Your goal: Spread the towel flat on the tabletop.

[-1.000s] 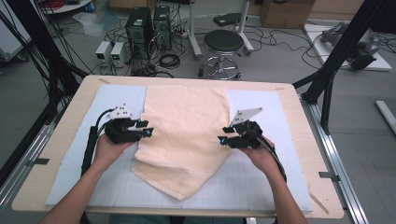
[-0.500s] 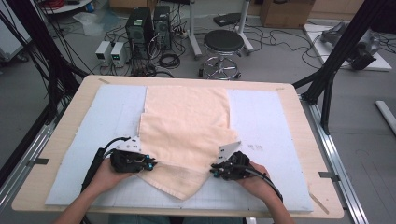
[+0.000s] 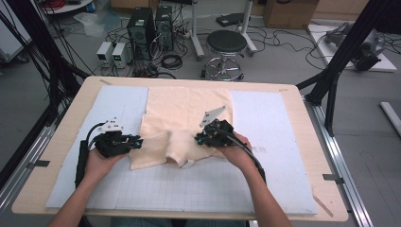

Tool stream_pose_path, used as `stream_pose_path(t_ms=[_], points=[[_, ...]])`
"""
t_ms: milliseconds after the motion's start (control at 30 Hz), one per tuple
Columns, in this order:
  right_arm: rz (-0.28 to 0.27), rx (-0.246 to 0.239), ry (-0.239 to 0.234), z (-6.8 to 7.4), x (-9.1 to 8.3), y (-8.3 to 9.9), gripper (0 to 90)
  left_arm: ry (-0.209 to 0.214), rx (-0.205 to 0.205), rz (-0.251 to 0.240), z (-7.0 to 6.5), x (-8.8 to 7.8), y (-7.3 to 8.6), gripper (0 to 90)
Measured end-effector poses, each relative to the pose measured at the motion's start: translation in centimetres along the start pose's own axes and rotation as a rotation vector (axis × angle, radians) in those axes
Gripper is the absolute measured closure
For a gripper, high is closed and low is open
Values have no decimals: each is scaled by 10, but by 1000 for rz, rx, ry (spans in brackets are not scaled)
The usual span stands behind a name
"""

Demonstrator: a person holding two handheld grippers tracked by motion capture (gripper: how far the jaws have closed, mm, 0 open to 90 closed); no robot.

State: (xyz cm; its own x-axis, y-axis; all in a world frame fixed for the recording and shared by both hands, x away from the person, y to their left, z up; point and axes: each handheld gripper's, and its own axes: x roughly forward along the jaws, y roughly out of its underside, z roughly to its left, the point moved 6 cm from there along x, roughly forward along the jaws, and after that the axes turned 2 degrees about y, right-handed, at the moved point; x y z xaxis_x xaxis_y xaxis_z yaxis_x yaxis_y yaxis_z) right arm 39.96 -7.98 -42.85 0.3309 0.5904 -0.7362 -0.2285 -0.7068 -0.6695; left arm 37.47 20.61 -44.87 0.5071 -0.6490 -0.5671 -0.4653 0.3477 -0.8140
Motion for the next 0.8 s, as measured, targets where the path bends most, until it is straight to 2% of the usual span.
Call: stream_pose_path(t_ms=[67, 133, 200, 233, 300, 400, 533, 567, 600, 667, 733, 800], points=[[26, 57, -5, -11, 22, 5, 813, 1, -7, -24, 0, -2, 0, 620], [16, 118, -21, -20, 35, 11, 795, 20, 7, -37, -3, -4, -1, 595], [-30, 169, -30, -26, 34, 11, 743, 43, 30, -13, -8, -1, 1, 579], [-43, 178, -25, -27, 31, 10, 714, 50, 42, 5, -11, 2, 3, 580], [-47, 167, -7, -24, 21, 9, 644, 58, 63, 38, -15, 10, 9, 589], [-112, 162, -7, -18, -1, 9, 619, 55, 72, 97, -16, 19, 17, 617], [-184, 146, -12, -2, -25, 20, 612, 53, 61, 95, -15, 24, 19, 598], [-178, 151, -28, 3, -27, 24, 599, 48, 62, 93, -14, 25, 19, 592], [-148, 168, -49, 8, -28, 29, 587, 44, 65, 93, -14, 26, 19, 587], [-147, 136, -26, 14, -24, 37, 588, 34, 74, 89, -14, 28, 19, 592], [-90, 150, -30, 15, -13, 44, 565, 19, 77, 89, -14, 28, 19, 614], [-68, 164, -43, 14, 0, 47, 594, -4, 92, 98, -14, 27, 19, 664]])
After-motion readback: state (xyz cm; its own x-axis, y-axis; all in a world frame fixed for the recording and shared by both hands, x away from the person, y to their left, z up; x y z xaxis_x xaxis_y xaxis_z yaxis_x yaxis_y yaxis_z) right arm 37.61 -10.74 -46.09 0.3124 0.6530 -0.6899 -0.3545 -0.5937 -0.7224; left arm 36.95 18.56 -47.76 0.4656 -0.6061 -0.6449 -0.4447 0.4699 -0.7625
